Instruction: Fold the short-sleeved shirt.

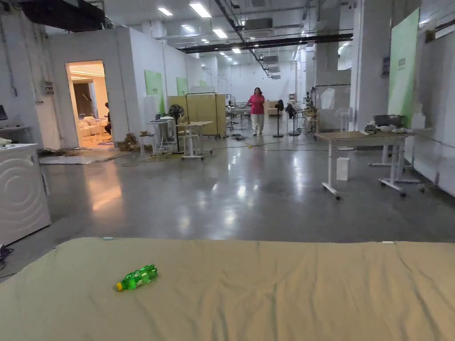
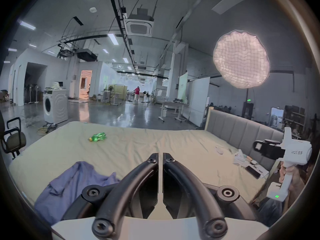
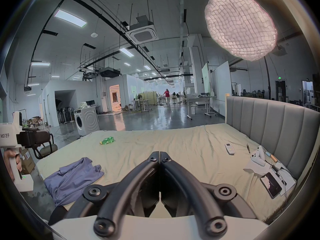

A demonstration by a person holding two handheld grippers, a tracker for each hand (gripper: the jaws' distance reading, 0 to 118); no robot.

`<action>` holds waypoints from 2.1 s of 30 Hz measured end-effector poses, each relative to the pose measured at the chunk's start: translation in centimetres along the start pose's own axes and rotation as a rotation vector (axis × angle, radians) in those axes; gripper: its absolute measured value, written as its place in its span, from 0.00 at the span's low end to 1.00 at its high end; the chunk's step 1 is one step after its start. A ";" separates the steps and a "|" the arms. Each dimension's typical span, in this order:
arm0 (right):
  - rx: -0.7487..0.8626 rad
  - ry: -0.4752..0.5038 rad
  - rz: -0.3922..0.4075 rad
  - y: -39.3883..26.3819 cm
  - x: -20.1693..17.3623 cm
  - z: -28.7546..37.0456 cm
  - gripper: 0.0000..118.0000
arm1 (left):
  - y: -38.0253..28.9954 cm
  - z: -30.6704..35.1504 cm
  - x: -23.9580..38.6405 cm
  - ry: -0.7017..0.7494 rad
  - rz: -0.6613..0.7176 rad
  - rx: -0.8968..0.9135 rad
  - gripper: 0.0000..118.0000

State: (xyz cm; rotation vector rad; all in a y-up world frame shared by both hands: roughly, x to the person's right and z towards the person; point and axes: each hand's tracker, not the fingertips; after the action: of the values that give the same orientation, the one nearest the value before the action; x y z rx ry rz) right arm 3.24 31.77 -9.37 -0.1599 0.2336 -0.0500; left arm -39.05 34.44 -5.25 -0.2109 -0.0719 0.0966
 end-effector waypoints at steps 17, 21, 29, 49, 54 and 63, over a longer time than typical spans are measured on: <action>-0.241 0.028 -0.026 -5.2 0.3 -3.4 0.00 | -8.2 -9.7 -18.2 0.219 0.176 -0.429 0.92; -0.281 0.000 -0.040 -6.0 0.2 -3.7 0.00 | -11.8 -15.0 -20.8 0.232 0.098 -0.530 0.92; -0.360 -0.042 -0.010 -8.0 -0.3 -3.7 0.00 | -16.4 -22.0 -23.0 0.263 0.100 -0.680 0.72; -0.431 -0.014 -0.045 -9.3 1.0 -1.6 0.00 | -7.8 -24.9 -19.7 0.241 0.203 -0.443 0.02; -0.404 -0.069 -0.095 -9.1 2.8 0.8 0.00 | -2.4 -30.0 -10.7 0.015 0.032 -0.393 0.02; -0.372 -0.237 -0.162 -9.7 6.8 6.4 0.00 | -6.2 -33.1 17.1 -0.535 -0.119 -0.489 0.02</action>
State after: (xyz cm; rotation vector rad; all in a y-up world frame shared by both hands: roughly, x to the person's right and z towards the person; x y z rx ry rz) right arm 11.08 22.72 -3.23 -0.5522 -0.0097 -0.1478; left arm -18.79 23.34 -35.19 -0.6654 -0.6439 0.0123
